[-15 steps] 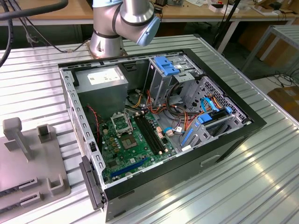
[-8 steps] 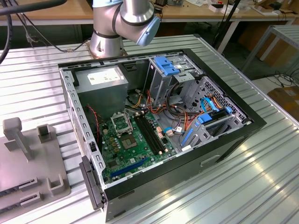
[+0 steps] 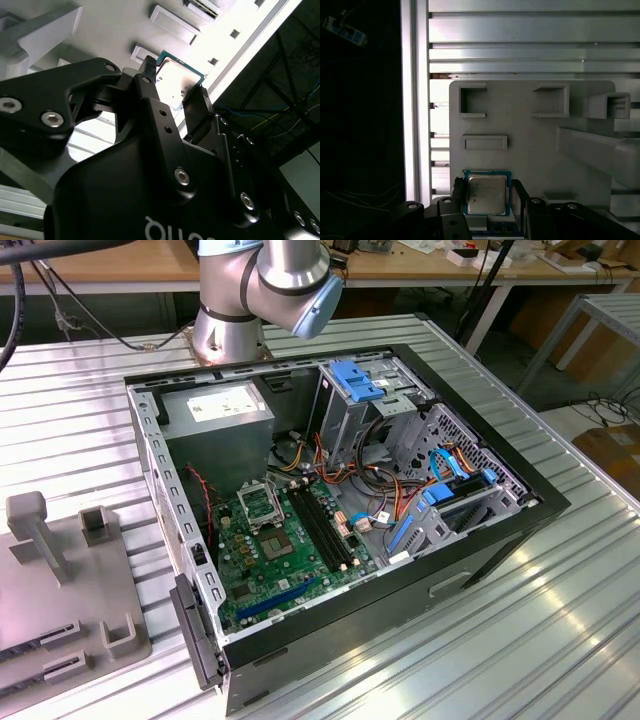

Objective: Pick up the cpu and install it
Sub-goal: 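Pick up the cpu and move it towards the insertion slot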

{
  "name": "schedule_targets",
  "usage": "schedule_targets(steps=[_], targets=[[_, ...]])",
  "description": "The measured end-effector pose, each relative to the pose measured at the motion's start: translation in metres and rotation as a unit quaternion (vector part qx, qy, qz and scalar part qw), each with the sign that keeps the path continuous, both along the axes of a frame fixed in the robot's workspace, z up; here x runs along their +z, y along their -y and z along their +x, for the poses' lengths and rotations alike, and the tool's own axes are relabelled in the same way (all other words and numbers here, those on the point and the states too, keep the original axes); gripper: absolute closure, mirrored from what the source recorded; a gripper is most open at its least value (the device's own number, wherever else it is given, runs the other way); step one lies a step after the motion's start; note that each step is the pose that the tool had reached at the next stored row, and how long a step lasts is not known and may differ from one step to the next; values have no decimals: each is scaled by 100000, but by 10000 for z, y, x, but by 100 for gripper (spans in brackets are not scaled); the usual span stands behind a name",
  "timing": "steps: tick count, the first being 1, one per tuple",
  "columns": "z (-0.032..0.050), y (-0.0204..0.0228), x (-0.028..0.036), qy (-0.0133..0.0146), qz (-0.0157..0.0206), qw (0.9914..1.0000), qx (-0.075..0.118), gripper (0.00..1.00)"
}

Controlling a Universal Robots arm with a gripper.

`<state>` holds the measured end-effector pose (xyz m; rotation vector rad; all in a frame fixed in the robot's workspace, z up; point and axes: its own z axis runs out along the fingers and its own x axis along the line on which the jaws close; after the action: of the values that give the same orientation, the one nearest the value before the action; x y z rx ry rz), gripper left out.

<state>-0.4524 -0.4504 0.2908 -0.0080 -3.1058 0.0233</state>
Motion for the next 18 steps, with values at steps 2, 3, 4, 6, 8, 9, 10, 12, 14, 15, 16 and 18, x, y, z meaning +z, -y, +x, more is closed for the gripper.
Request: schedule_targets(steps=[2,3,4,6,8,9,10,12,14,15,16,18], targets=[[1,0,5,-7,0,100000,-1,53],[1,0,9,-18,-1,100000,-1,53],[2,0,10,-18,1,100000,0,53],[2,0,14,-24,0,100000,1,53],[2,0,24,-47,-8,100000,0,53],[2,0,28,-51,-6,100000,-1,53],[2,0,32,-54,-3,100000,-3,53],[4,0,42,-70,-2,100000,0,53],[4,0,52,-86,4,100000,-2,53],[5,0,56,-95,2,100000,0,53],[5,0,61,-105,1,100000,-3,53],[6,0,73,-133,-1,100000,-3,53]])
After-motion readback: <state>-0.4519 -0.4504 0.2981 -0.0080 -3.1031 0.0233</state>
